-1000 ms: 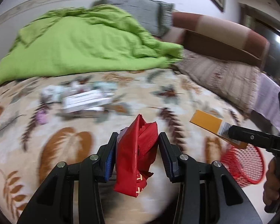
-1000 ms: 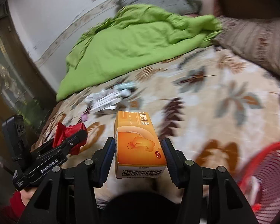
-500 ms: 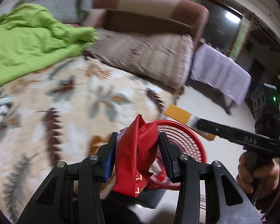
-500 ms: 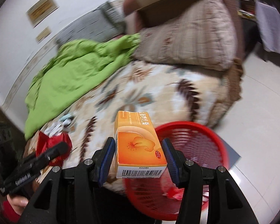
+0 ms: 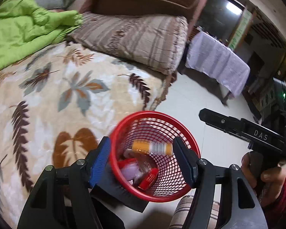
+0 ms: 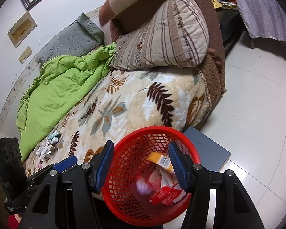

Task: Collect trash
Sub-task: 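Return both tools to the bed and grasp the white medicine box with the left gripper, then grasp the blue-and-white box with the right gripper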

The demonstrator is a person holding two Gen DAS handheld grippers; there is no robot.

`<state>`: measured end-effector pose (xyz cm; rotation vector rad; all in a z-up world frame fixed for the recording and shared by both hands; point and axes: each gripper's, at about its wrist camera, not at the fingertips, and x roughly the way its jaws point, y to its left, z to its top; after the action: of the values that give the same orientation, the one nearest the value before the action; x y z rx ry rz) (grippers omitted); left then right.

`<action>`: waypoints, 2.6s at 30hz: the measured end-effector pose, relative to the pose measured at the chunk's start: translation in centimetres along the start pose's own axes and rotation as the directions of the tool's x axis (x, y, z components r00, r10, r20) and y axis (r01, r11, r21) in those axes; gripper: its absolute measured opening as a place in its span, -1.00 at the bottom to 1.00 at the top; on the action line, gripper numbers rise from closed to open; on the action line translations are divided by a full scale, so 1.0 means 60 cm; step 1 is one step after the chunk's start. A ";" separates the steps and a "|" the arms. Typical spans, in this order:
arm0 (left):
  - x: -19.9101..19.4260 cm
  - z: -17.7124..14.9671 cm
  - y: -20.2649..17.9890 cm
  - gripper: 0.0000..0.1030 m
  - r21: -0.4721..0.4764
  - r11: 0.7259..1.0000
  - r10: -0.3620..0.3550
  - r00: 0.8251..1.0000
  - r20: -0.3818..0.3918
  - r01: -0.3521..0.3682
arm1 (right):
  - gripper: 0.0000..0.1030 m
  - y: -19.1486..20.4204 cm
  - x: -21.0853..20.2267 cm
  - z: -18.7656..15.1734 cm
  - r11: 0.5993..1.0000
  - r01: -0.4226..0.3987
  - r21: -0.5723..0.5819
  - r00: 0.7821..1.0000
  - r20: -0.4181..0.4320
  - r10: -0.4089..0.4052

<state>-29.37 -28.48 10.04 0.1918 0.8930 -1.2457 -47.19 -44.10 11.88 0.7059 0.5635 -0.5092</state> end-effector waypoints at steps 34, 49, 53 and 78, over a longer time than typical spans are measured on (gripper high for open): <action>-0.248 0.018 0.704 0.35 -0.487 0.785 0.457 0.889 0.038 -0.383 | 0.23 0.383 0.232 -0.066 0.871 -0.369 -0.325 0.909 -0.320 0.266; -0.173 -0.011 0.545 0.35 -0.227 0.875 0.419 0.903 -0.089 -0.428 | 0.23 0.378 0.255 -0.066 0.867 -0.397 -0.300 0.894 -0.340 0.291; -0.157 -0.014 0.524 0.35 -0.183 0.819 0.535 0.839 -0.103 -0.544 | 0.23 0.378 0.237 -0.065 0.856 -0.402 -0.325 0.899 -0.318 0.302; -0.344 -0.139 0.519 0.08 -0.523 0.617 0.705 0.709 0.033 -0.589 | 0.27 0.590 0.339 -0.104 0.639 -0.566 -0.521 0.812 -0.485 0.324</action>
<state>-6.93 2.49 8.18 -0.0386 0.7858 -0.3153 -12.69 -21.39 11.22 0.2311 0.8095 0.3178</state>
